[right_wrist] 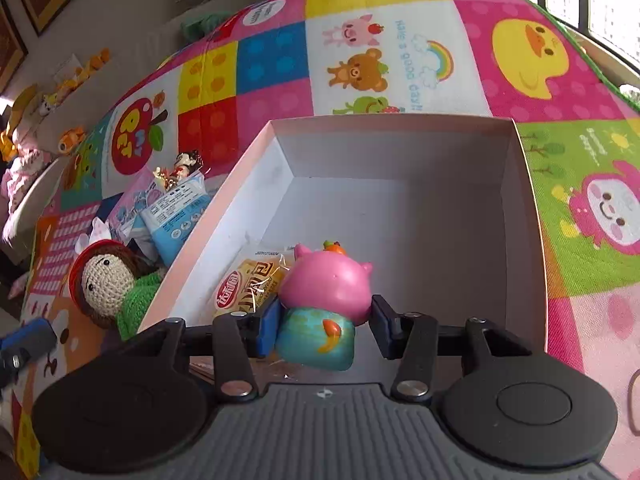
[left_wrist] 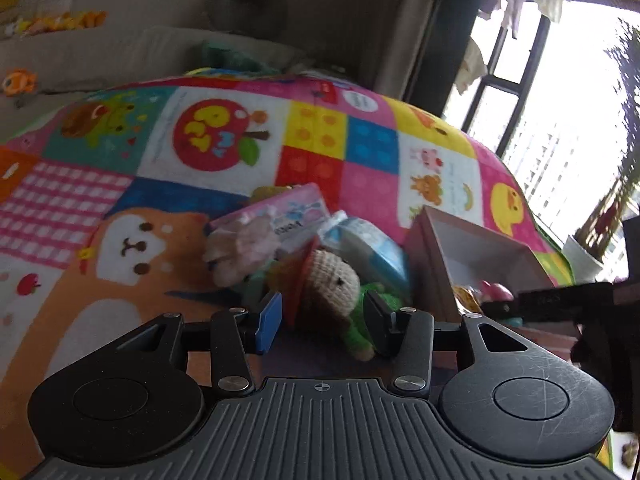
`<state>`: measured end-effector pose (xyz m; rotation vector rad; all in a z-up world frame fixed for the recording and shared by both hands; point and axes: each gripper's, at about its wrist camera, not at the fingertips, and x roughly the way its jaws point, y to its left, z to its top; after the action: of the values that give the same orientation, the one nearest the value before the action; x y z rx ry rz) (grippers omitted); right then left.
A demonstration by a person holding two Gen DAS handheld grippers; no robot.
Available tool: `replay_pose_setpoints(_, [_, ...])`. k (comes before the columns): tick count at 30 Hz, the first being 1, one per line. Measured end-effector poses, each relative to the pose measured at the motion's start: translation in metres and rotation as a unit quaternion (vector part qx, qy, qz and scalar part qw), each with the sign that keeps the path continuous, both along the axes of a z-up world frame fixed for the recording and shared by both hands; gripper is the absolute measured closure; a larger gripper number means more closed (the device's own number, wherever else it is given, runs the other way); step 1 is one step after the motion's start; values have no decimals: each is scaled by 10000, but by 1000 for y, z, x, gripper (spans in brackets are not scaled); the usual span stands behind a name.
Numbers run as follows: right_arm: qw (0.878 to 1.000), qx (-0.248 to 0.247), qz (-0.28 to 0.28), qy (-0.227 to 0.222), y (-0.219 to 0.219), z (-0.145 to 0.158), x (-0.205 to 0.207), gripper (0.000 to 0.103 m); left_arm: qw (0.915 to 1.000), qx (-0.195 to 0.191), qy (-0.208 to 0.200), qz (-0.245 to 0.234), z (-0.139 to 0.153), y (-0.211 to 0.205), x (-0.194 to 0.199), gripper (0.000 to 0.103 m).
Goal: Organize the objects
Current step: 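Carry bread roll into pink box with left tool while right tool drops pig inside, then grasp the crochet doll in green sweater with the left tool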
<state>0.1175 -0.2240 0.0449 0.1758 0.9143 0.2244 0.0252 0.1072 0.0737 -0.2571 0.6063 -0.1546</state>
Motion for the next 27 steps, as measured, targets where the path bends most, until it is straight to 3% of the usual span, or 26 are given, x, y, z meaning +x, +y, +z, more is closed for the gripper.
replay_pose_setpoints(2, [10000,-45,-8,13,0,4,-4,52,9993,-289,62,228,2,22,15,53])
replay_pose_setpoints(4, [9997,-202,-5,-123,0,12,-11,48,9992,-304,-30,245,7,35,32,53])
replay_pose_setpoints(8, [9975,-440,95,-550,-2,37,-28,43,9992,-86,205,-320,17,34,69,54])
replay_pose_setpoints(12, [9905,-814,391,-1037,9,60,-38,32,9966,-257,64,-783,29,10,57,54])
replay_pose_setpoints(15, [9860,-950,477,-1284,18,67,-40,30,9928,-562,323,-1007,27,-16,44,54])
replay_pose_setpoints(17, [9868,-836,481,-1299,22,66,-42,29,9928,-746,440,-822,21,-26,33,54])
replay_pose_setpoints(22, [9874,-537,444,-1422,18,55,-65,29,9920,-1079,590,271,-11,-36,7,54])
replay_pose_setpoints(27, [9872,-351,201,-1541,2,43,-86,25,9856,-1107,932,876,-33,-46,36,54])
